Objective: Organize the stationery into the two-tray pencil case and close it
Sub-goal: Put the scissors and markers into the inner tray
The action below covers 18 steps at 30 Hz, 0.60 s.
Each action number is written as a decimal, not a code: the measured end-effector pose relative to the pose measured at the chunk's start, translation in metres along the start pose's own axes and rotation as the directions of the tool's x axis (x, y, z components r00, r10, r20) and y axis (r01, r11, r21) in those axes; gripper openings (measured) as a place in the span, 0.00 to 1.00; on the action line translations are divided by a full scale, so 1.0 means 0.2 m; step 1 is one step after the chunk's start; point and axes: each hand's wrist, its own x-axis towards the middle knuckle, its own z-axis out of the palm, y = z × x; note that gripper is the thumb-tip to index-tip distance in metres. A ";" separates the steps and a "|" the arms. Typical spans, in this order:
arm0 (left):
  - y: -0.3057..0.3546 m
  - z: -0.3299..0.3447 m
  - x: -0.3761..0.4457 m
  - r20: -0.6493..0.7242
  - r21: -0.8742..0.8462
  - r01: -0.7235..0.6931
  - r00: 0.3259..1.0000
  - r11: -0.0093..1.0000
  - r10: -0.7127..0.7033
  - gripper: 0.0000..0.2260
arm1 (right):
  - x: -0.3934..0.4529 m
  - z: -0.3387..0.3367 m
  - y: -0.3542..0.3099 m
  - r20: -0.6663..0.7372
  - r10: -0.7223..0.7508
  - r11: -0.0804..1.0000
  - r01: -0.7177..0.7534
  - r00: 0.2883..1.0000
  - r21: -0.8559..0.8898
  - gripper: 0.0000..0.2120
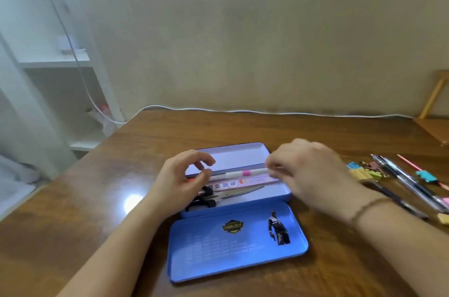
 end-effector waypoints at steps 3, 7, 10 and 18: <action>0.00 0.00 0.01 0.034 0.019 -0.040 0.999 0.999 0.039 0.06 | 0.12 0.17 -0.08 0.061 0.011 0.999 -0.009 0.998 -0.040 0.07; 0.00 0.00 0.01 0.030 0.019 0.020 0.999 1.000 -0.021 0.07 | 0.18 0.28 -0.11 0.093 0.043 0.996 -0.035 0.995 -0.079 0.06; 0.00 0.01 0.02 0.031 0.112 0.056 0.998 0.992 -0.060 0.05 | 0.22 0.29 -0.11 0.074 0.042 0.999 -0.040 0.996 -0.017 0.07; 0.00 0.01 0.01 0.059 0.231 0.079 0.994 0.970 -0.095 0.03 | 0.24 0.32 -0.15 0.052 0.108 0.991 -0.112 0.993 0.070 0.07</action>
